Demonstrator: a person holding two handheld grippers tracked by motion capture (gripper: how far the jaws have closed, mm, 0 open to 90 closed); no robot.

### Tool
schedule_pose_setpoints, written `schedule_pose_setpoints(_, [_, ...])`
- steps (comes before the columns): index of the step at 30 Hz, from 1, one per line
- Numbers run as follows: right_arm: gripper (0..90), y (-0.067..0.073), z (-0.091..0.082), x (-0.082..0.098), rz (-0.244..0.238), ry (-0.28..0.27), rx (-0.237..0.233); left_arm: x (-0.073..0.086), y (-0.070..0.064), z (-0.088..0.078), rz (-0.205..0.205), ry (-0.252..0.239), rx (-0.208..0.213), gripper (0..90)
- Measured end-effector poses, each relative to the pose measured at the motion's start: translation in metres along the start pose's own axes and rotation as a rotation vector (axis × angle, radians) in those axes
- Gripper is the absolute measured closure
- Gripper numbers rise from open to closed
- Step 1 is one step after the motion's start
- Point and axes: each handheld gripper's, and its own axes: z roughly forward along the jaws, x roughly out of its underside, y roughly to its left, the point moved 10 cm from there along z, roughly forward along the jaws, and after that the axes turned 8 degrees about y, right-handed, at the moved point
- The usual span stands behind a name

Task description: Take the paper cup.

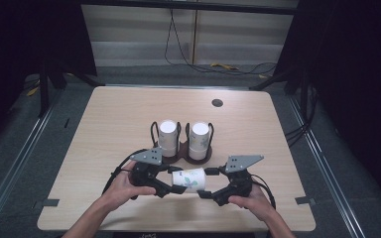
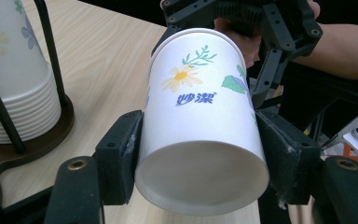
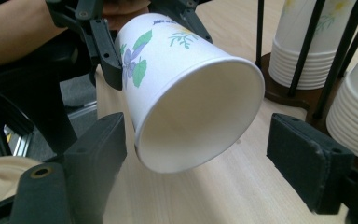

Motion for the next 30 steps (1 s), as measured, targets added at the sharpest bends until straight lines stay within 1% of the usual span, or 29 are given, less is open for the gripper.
schedule_pose_setpoints(3, [19.2,0.0,-0.002,-0.003,0.007,-0.024,-0.004,-0.001,0.0,-0.001,-0.001,-0.011,-0.002,35.2])
schedule_pose_setpoints(4, [19.2,0.0,-0.002,-0.003,0.007,-0.024,-0.004,-0.002,0.001,-0.002,0.0,-0.017,-0.006,35.2])
schedule_pose_setpoints(5, [18.5,0.0,-0.004,-0.005,0.015,-0.039,-0.003,-0.004,0.002,-0.002,-0.007,-0.036,-0.012,35.2])
schedule_pose_setpoints(6, [17.7,0.0,-0.005,-0.006,0.022,-0.051,0.0,-0.004,0.002,-0.002,-0.007,-0.036,-0.012,35.3])
schedule_pose_setpoints(7, [17.7,0.0,-0.005,-0.006,0.022,-0.051,0.0,-0.005,0.002,-0.001,-0.013,-0.043,-0.011,35.3])
schedule_pose_setpoints(10, [16.5,-0.003,-0.009,-0.01,0.038,-0.083,0.005,-0.006,0.001,-0.001,-0.005,-0.051,-0.014,35.3])
schedule_pose_setpoints(11, [16.3,-0.003,-0.011,-0.012,0.048,-0.101,-0.008,-0.007,0.0,0.0,-0.008,-0.056,-0.011,35.3])
schedule_pose_setpoints(12, [16.3,-0.003,-0.012,-0.012,0.05,-0.108,-0.01,-0.007,0.0,-0.001,-0.003,-0.058,-0.012,35.2])
schedule_pose_setpoints(14, [16.2,-0.002,-0.013,-0.013,0.051,-0.117,-0.023,-0.008,-0.001,-0.002,0.003,-0.069,0.003,35.2])
schedule_pose_setpoints(16, [16.2,0.0,-0.012,-0.014,0.045,-0.116,-0.032,-0.009,-0.003,-0.002,0.008,-0.074,0.009,35.2])
schedule_pose_setpoints(17, [16.2,0.001,-0.012,-0.014,0.043,-0.117,-0.036,-0.01,-0.004,-0.001,0.005,-0.08,0.019,35.2])
schedule_pose_setpoints(19, [16.2,0.003,-0.011,-0.015,0.04,-0.116,-0.044,-0.01,-0.005,-0.001,0.01,-0.082,0.023,35.2])
schedule_pose_setpoints(21, [16.2,0.003,-0.011,-0.015,0.036,-0.114,-0.041,-0.01,-0.006,-0.001,0.014,-0.078,0.025,35.2])
schedule_pose_setpoints(22, [16.2,0.003,-0.011,-0.015,0.036,-0.115,-0.046,-0.011,-0.007,-0.001,0.015,-0.079,0.033,35.2])
schedule_pose_setpoints(23, [17.0,0.003,-0.01,-0.014,0.033,-0.109,-0.044,-0.012,-0.008,-0.001,0.01,-0.086,0.04,35.2])
schedule_pose_setpoints(25, [18.7,0.006,-0.009,-0.013,0.018,-0.098,-0.061,-0.014,-0.011,-0.001,0.016,-0.087,0.047,35.2])
schedule_pose_setpoints(26, [18.7,0.006,-0.009,-0.013,0.018,-0.098,-0.061,-0.014,-0.011,-0.001,0.016,-0.087,0.047,35.2])
schedule_pose_setpoints(27, [19.3,0.009,-0.009,-0.013,0.011,-0.097,-0.073,-0.014,-0.012,-0.001,0.02,-0.088,0.056,35.2])
schedule_pose_setpoints(30, [19.7,0.01,-0.007,-0.014,0.004,-0.098,-0.076,-0.014,-0.014,-0.001,0.025,-0.086,0.063,35.3])
